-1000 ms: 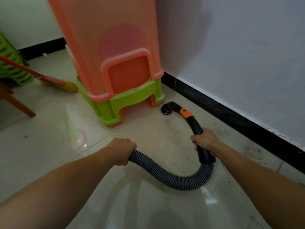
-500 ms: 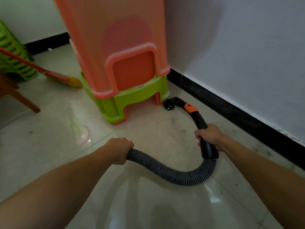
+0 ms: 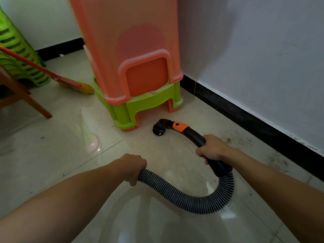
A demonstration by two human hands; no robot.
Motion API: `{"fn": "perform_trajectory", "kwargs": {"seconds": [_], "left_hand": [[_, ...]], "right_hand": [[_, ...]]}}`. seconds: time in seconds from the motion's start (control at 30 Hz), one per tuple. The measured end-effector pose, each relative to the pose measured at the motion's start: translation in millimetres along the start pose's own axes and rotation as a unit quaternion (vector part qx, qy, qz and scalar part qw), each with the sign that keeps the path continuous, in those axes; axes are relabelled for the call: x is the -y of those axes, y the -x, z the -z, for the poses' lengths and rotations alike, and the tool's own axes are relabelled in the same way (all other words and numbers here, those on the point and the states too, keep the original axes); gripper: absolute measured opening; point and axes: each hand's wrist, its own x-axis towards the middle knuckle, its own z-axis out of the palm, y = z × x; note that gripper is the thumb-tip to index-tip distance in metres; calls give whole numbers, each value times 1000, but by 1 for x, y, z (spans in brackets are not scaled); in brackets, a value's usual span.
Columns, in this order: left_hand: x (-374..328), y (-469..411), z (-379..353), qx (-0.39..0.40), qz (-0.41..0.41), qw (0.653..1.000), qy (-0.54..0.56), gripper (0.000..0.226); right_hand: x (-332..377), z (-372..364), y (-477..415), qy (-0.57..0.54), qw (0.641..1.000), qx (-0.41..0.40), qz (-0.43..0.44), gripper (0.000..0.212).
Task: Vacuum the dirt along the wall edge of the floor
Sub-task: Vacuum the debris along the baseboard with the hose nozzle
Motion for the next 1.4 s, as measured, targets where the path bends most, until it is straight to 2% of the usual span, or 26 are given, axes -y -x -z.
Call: {"fn": "perform_trajectory", "kwargs": {"seconds": [0.07,0.13,0.3,0.43,0.57,0.73,0.8,0.97,1.1,1.23,1.4], "left_hand": [[8,7,-1,0,15,1000,-14,42],[18,14,-5,12,34,999,-15,44],[18,20,-9,40,33,998,-22,42],[14,20,-6,40,34,998,-18,45],[19,32,-20,76,50,996,-21,52],[28,40,-24,95,58,993,-28,52],[25,36,-19,80,52,995,-24,50],[8,13,7,17,23,1000,8,49],[-14,-9,27,-4,-8,1000,20,48],[-21,-18,35,-11,-13,1000,15,50],[-12,-14,25,16,-7,1000,9,47]], "right_hand": [[-1,-8,-7,6,999,-48,-8,30],[0,-16,-11,-32,998,-54,-15,30],[16,-27,-5,-34,997,66,13,29],[16,-24,0,-19,996,85,21,33],[23,-43,3,-11,994,103,46,33],[34,-64,3,18,983,170,61,33],[31,-56,1,28,988,141,52,35],[5,7,-4,63,996,-67,-8,34],[-27,60,-1,7,989,-132,-71,37],[-57,68,12,-85,979,-137,-127,39],[-54,35,22,-119,988,-46,-91,28]]}}
